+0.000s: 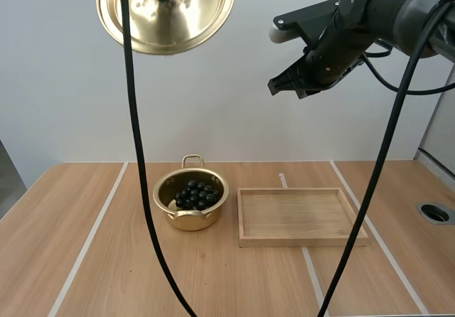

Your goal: Open the pot, put the grape inside, and close it

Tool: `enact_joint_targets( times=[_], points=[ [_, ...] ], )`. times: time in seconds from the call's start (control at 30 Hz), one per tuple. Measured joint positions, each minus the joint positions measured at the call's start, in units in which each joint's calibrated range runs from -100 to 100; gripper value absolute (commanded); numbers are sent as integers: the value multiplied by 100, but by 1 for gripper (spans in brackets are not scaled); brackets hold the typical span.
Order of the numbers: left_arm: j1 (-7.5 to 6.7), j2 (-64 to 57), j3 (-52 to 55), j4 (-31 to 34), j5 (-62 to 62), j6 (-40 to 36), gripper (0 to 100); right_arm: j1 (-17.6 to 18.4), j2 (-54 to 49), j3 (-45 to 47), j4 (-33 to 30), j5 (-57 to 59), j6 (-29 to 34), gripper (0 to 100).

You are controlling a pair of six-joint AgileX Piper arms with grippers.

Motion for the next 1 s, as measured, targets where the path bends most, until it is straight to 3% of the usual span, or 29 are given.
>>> enact_joint_targets(
  times=[0.2,0.57,1.0],
  points=[
    [0,259,838,0,-442,-20,0,-290,-389,645,15,-367,0,0],
    [0,850,2199,0,-1719,-27,0,-496,-756,2445,337,-2398,10,0],
    [0,1884,3370,0,-3171,-18,0,-497,-766,2677,648,-3147,107,0]
  ],
)
